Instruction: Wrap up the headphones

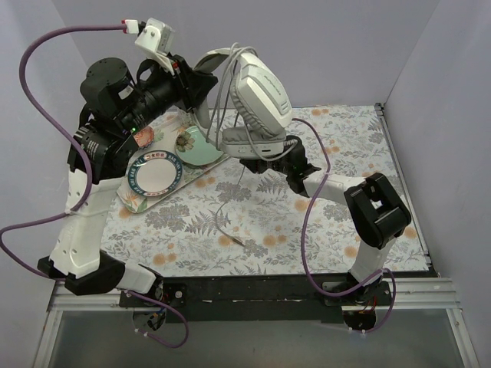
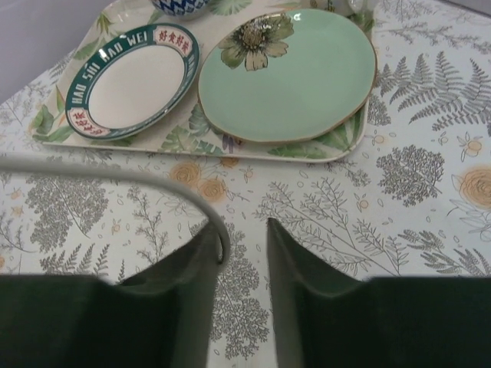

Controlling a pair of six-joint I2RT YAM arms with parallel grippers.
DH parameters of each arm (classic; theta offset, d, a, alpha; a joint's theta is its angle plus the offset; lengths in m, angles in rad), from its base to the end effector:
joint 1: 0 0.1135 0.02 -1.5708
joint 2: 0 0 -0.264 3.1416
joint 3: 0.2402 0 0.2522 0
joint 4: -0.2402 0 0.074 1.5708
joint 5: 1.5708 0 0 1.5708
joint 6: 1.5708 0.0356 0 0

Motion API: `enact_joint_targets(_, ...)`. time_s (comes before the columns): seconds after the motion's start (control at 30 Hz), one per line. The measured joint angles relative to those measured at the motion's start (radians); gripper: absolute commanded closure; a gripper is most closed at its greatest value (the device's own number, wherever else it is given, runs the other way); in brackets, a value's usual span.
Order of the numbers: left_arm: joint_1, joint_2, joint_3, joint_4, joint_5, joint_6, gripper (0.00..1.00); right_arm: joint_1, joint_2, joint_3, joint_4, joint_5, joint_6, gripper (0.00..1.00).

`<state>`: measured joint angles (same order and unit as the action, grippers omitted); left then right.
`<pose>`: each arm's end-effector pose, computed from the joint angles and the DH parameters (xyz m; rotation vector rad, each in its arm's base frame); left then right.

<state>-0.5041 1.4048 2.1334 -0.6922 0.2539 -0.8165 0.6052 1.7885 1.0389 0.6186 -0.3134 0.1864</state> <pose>0.1950 -0.1178 0.5857 -0.0411 1.6718 -1.2217 0.3261 0.2390 0.2342 -0.6022 1.6649 0.8486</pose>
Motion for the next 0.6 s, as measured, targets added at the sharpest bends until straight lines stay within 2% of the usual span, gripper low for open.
enact_joint_targets(0.1,0.000,0.000,0.017,0.005,-0.028,-0.008,0.96,0.005,0.000,-0.026,0.001,0.000,0.013,0.87)
enact_joint_targets(0.23,0.000,0.005,0.018,0.013,-0.056,-0.026,0.95,0.031,0.000,-0.027,0.011,0.000,0.021,0.87)
enact_joint_targets(0.33,0.000,0.013,0.018,0.016,-0.071,-0.031,0.95,0.061,0.002,-0.027,0.012,0.001,0.019,0.99)
enact_joint_targets(0.6,0.001,0.033,0.017,0.047,-0.194,-0.008,0.94,0.153,0.028,0.013,-0.071,0.052,0.019,0.99)
